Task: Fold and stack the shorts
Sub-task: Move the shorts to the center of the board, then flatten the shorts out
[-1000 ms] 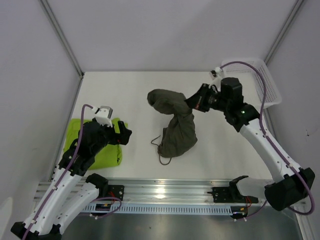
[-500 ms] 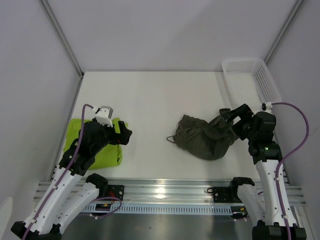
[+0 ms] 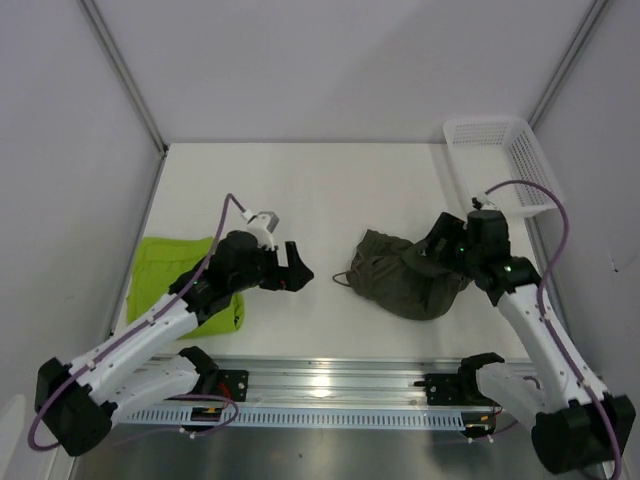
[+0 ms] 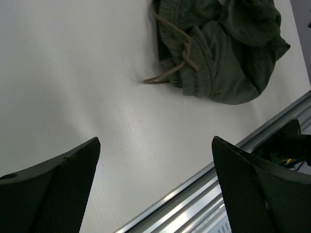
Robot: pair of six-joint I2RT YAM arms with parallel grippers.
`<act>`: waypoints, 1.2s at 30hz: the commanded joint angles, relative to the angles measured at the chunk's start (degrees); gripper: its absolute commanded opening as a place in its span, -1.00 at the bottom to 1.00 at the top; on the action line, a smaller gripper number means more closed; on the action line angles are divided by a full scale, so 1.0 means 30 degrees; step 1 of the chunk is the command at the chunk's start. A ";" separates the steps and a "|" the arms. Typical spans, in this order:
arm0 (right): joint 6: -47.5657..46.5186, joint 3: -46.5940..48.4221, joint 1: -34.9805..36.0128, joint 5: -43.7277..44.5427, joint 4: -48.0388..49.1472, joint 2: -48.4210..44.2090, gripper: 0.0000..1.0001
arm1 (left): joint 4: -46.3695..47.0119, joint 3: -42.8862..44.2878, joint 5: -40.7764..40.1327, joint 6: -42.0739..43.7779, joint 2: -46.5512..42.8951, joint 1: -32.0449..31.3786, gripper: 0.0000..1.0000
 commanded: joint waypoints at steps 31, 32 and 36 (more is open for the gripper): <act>-0.1780 0.2282 0.3591 0.6964 0.2104 0.8048 -1.00 | 1.3161 0.5918 0.3131 -0.4459 1.6958 -0.3114 0.66; -0.1691 0.2103 0.3531 0.6934 0.2017 0.6823 -1.00 | 1.3250 0.6035 0.3131 -0.4488 1.7164 -0.3143 0.63; -0.1660 0.1691 0.2770 0.6700 0.1256 0.4475 -1.00 | 1.1264 0.7032 0.2021 -0.4166 1.8044 -0.3319 0.54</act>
